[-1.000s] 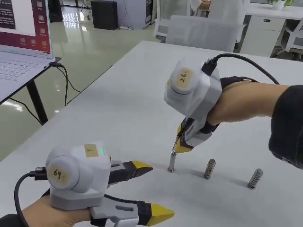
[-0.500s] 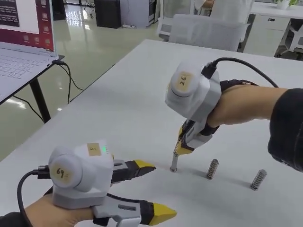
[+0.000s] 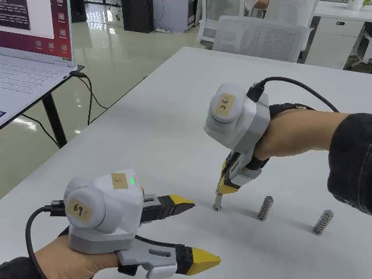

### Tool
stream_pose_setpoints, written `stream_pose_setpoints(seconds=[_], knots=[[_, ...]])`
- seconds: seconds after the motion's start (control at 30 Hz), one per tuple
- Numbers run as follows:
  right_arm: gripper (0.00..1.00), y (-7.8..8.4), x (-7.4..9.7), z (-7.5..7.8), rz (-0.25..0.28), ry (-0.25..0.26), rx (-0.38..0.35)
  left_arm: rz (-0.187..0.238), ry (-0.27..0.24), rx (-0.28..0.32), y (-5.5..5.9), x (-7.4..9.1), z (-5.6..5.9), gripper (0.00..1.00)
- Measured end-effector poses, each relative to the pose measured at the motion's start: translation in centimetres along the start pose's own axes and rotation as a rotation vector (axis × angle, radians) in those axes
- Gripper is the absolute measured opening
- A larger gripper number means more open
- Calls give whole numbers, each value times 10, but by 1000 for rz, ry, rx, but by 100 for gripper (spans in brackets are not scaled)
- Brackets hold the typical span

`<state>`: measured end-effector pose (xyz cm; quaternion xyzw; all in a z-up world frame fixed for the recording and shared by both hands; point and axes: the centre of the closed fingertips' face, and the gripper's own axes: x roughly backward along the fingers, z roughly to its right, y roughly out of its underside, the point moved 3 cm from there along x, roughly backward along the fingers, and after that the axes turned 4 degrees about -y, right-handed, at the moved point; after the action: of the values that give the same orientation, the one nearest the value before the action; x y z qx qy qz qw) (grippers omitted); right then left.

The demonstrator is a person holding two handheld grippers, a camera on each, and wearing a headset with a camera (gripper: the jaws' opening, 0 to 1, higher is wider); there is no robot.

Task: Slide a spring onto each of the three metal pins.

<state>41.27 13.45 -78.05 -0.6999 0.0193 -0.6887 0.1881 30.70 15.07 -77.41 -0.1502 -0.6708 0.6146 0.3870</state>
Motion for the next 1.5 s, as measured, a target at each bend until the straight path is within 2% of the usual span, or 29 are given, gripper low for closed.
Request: stream_pose_setpoints(seconds=[0.87,1.2,1.5], knots=[[8,8,-30,0,-46,0,-23,-13,0,-2,1,-1,0,53],[8,10,-38,-1,-52,-1,-29,-14,1,-2,1,-1,0,53],[9,8,-37,0,-43,1,-35,-19,5,-4,2,-1,1,53]])
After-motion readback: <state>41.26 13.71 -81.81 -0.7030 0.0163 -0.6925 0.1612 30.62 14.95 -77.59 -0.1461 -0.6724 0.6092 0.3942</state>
